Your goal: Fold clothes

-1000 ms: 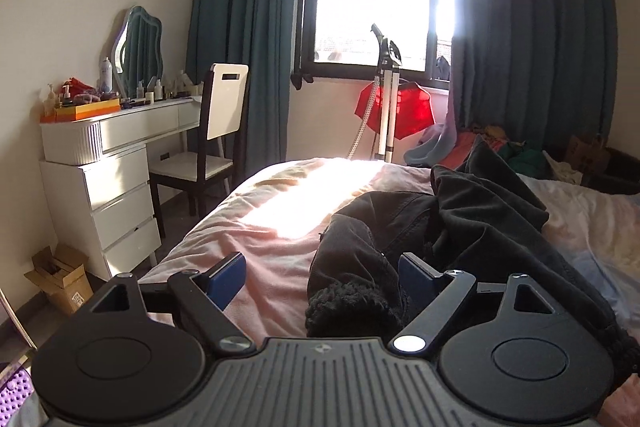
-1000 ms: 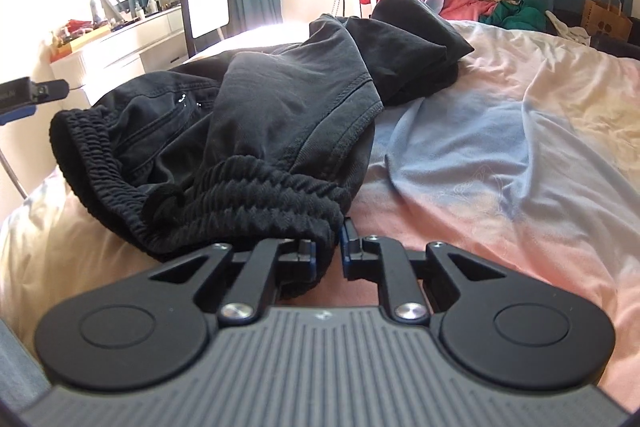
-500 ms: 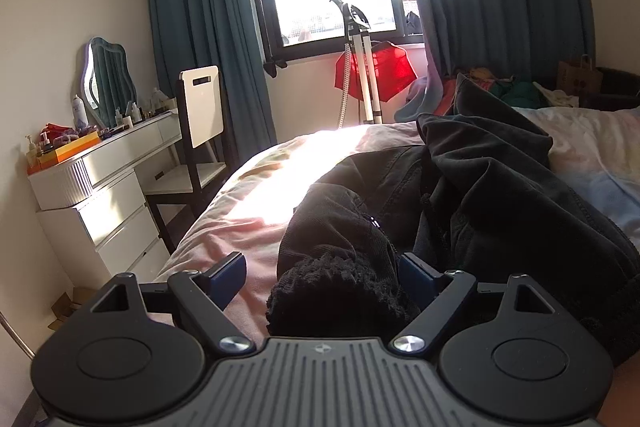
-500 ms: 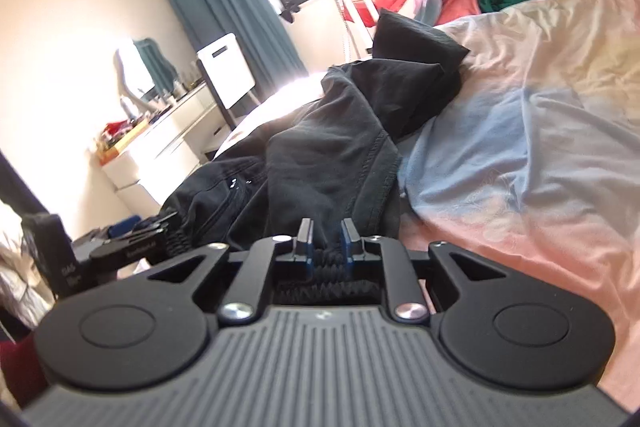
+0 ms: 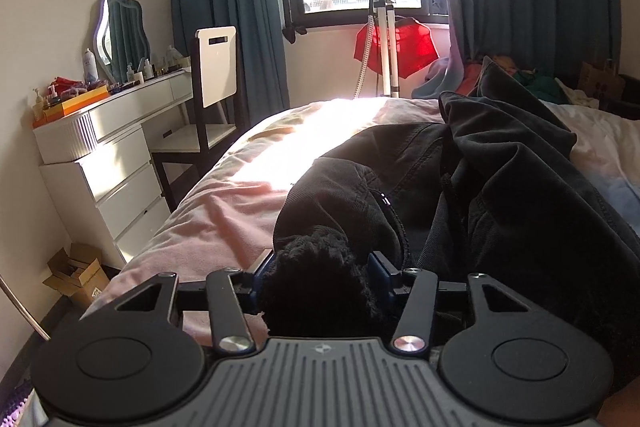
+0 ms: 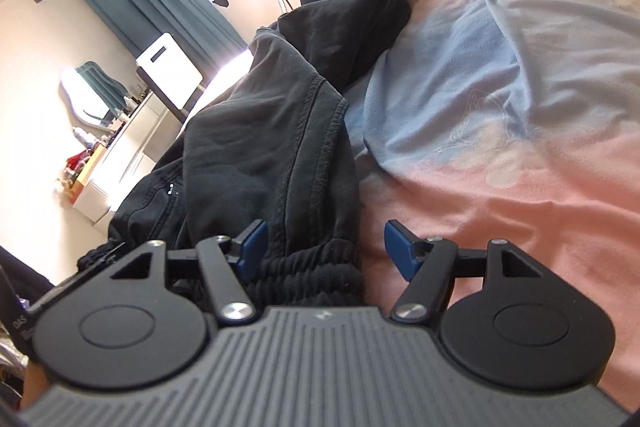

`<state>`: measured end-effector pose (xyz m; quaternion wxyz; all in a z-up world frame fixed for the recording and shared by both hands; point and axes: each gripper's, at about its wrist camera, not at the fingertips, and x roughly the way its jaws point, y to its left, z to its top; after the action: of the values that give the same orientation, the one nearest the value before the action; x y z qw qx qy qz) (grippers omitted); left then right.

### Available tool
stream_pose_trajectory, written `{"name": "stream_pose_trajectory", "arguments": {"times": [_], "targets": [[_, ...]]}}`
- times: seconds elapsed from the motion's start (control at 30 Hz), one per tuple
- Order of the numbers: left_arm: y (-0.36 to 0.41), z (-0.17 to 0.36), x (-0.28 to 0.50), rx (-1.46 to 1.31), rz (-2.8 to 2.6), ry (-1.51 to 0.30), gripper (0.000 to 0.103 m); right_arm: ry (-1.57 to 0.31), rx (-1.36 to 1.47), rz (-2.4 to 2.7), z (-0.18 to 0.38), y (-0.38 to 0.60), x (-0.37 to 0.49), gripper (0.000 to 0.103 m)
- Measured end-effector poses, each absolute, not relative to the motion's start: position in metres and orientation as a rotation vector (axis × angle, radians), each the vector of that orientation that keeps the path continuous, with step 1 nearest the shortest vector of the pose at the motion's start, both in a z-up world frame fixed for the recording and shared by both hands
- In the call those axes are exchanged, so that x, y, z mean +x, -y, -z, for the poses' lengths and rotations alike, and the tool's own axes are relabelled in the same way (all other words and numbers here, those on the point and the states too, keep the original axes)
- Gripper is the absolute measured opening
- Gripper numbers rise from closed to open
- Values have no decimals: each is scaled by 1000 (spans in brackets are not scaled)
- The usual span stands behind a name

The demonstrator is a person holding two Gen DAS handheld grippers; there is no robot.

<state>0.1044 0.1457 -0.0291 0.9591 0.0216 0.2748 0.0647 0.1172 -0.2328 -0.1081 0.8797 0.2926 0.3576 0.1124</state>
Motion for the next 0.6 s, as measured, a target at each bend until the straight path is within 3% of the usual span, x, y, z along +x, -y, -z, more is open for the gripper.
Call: {"name": "stream_pose_trajectory", "arguments": {"times": [0.13, 0.17, 0.2, 0.27, 0.6], "targets": [[-182, 23, 109, -163, -157, -601, 25, -819, 692, -320, 131, 228, 133, 67], [-193, 21, 110, -218, -164, -608, 21, -826, 729, -356, 135, 227, 135, 60], [-204, 19, 112, -267, -169, -612, 21, -835, 756, -380, 137, 225, 136, 43], [-225, 14, 118, -350, -171, -616, 19, -854, 784, -407, 137, 218, 136, 26], [-317, -61, 197, -472, -112, -560, 17, -779, 907, -628, 114, 104, 131, 21]]}}
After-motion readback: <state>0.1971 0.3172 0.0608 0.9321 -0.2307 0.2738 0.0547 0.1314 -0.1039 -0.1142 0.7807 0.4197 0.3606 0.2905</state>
